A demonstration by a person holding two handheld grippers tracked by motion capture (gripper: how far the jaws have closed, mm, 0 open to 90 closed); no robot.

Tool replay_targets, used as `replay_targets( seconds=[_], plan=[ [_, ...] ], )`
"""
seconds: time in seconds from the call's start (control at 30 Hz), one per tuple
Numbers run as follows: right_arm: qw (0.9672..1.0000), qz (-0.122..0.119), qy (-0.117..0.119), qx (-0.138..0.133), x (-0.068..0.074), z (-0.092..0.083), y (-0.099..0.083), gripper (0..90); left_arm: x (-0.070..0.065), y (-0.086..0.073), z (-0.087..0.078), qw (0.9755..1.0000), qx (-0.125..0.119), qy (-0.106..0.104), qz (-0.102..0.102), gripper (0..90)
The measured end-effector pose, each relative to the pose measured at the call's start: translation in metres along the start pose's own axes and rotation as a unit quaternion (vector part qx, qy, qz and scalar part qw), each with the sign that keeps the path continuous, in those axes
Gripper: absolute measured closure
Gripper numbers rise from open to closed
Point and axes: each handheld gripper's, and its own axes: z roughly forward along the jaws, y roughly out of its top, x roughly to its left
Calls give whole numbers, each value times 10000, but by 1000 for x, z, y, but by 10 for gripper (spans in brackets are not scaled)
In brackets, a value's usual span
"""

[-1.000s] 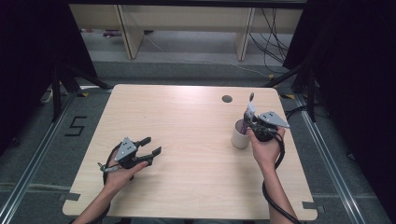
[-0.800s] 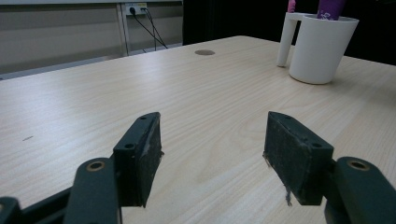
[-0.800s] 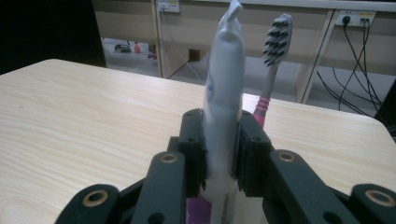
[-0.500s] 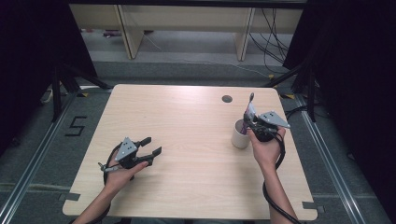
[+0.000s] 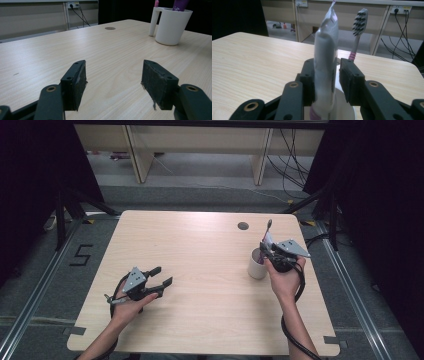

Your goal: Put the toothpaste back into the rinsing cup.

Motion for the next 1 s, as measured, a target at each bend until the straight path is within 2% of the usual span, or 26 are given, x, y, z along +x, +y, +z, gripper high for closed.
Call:
replay_targets(
  seconds=[0.07,0.1,0.33,0.37,0.4,0.43,0.5,0.53,0.57,0.6,0.67,0.7,0.77,0.8,0.97,1.0],
  plan=[
    [10000,-78,-33,18,-1,0,1,639,0,0,0,10000,-3,-1,-4,363],
    [10000,88,-22,22,1,0,0,630,0,0,0,10000,-4,-1,-5,363],
    [10000,-75,28,39,1,0,2,542,0,0,0,10000,-6,0,-4,363],
    [9999,35,10,114,3,-1,2,527,0,0,0,10000,-4,1,-3,363],
    [9999,42,-13,110,3,0,2,518,0,0,0,10000,-3,1,-5,363],
    [10000,-22,-1,97,3,0,1,504,0,0,0,10000,-3,3,-7,363],
    [9999,3,-18,105,3,0,1,478,0,0,0,10000,-12,6,-7,363],
    [9999,-132,-15,51,2,0,1,469,0,0,-1,10000,-11,9,-11,363],
    [9999,-66,-15,85,3,0,1,456,1,0,-1,10000,-9,13,-8,363],
    [9999,-103,3,50,2,0,1,448,1,0,-1,10000,-15,12,-19,363],
    [10000,-16,51,56,3,-1,1,424,1,0,-1,10000,-9,19,-8,363],
    [9999,-69,59,47,2,-1,1,411,1,0,-1,10000,-9,21,-4,363],
    [9998,-15,148,91,2,-1,1,395,2,0,0,10000,-61,-3,-12,363],
    [9999,33,121,112,4,-2,0,391,2,0,0,10000,-69,-9,-12,363],
    [9996,5,198,180,4,-7,-2,361,2,0,-1,10000,-33,28,-12,363],
    [9996,-65,159,213,4,-8,-2,355,2,0,-2,10000,-8,39,-10,363]
  ],
)
